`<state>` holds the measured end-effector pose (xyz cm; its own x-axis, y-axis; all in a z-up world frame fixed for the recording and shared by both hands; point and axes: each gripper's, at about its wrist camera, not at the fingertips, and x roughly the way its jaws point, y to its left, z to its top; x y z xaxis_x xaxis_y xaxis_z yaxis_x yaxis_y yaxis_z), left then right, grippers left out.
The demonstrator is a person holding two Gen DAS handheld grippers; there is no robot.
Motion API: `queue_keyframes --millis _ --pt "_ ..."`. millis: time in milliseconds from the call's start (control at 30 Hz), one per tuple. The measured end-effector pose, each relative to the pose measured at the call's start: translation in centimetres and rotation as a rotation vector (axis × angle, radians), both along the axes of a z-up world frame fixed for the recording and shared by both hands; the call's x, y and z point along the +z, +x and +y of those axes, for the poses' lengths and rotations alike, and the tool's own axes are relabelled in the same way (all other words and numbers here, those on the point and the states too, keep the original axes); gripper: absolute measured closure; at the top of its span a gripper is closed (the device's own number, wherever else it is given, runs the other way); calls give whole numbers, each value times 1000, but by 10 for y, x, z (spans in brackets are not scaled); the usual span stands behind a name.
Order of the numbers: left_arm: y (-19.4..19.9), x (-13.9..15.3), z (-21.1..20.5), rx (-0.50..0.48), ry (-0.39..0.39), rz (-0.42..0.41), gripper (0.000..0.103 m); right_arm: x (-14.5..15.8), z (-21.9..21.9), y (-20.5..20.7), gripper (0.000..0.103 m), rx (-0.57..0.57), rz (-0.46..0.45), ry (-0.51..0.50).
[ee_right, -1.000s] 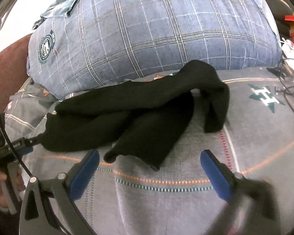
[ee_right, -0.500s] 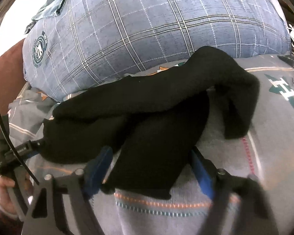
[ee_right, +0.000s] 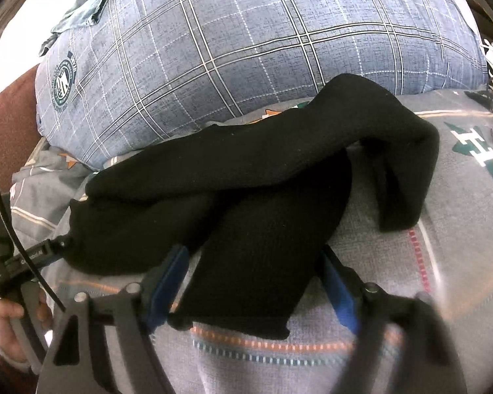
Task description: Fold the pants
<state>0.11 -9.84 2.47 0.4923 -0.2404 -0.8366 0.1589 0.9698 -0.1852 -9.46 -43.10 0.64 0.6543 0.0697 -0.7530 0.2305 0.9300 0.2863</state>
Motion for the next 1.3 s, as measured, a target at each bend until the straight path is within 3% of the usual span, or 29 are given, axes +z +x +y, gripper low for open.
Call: queue_keyframes --millis 367,567,633,700,767,800,1067,1200,1300 --pt "-10 14 5 0 36 -51 6 1 0 0 24 1 1 9" --pt "1 -3 1 -14 32 19 5 1 -1 1 24 -1 0 13" --pt "3 -2 0 -5 23 2 6 2 0 1 41 1 0 -4" --pt "5 0 -2 -13 -8 -5 26 3 -1 2 88 -10 3 -30" --pt "7 6 -3 -4 31 -34 84 3 -5 -1 89 -14 -5 -8" --pt "9 8 -3 -10 22 -30 89 5 -7 -3 90 -15 -11 5" --pt "4 38 14 -78 -110 -42 93 51 -20 -48 92 -15 -89 -30" --pt "-10 53 20 -105 -122 -70 93 83 -37 -77 92 -44 -142 -30" --pt "-26 55 29 -117 -129 -72 93 98 -47 -103 92 -49 -132 -37"
